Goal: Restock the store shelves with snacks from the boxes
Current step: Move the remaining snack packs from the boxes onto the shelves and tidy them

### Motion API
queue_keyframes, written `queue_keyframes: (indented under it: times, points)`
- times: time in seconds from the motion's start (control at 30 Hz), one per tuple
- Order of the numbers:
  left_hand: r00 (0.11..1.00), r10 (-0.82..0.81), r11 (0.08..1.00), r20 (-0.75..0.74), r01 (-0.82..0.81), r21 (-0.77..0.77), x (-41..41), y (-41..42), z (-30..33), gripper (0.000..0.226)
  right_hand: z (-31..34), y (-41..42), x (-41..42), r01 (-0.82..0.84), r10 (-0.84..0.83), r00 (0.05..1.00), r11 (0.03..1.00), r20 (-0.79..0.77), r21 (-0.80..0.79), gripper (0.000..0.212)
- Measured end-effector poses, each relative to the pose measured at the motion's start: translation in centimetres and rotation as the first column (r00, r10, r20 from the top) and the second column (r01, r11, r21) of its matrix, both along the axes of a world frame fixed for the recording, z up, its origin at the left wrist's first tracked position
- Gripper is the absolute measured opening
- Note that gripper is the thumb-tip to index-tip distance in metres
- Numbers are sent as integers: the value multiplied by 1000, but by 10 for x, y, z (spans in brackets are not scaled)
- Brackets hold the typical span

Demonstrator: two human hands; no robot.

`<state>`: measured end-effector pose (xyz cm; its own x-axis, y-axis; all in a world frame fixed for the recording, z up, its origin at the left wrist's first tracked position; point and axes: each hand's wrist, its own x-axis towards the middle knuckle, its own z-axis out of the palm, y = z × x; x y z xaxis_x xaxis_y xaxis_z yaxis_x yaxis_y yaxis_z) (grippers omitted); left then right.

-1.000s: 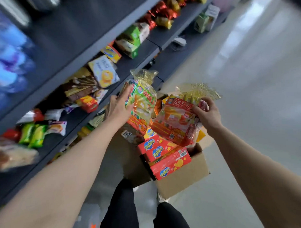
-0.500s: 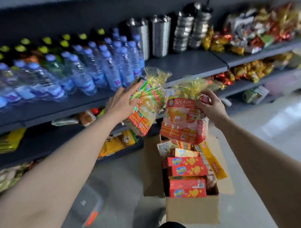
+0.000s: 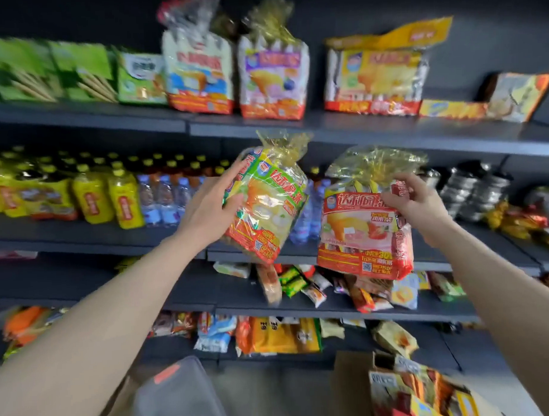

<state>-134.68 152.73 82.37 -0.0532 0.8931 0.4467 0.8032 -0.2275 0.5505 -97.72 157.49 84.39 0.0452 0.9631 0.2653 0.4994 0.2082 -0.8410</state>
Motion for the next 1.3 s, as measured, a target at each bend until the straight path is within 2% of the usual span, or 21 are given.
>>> queue_keyframes:
  times: [0.3,0.43,0.63,0.83,0.93,1.07,1.17,1.3]
  points:
    - [933,98,964,347,-176,200,-107,6,64,57,133,52,-113,-148,179,981,944,-80,296,25]
    - [890,127,927,439,-264,267,-134,21,82,58,169,93,-165,-172,220,973,889,-65,424,22]
    - [841,196,870,505,-386,306,-170,57,98,56,180,177,-244,-148,231,968,837,-95,528,25]
    - [807,223,842,546,-442,309,-194,86,102,57,181,231,-326,-297,355,935,781,2,549,29]
    - [787,233,822,571,-474,317,-202,96,101,56,169,257,-352,-385,384,915,750,120,537,38]
    - [773,205,822,600,-469,323,-212,104,93,55,146,285,-362,-400,315,916,753,248,523,48]
    - [775,185,834,604,-449,321,-211,108,89,56,144,295,-357,-346,179,930,723,321,598,53]
    - [785,136,850,604,-406,337,-195,114,87,55,146,290,-344,-311,7,901,710,435,632,66]
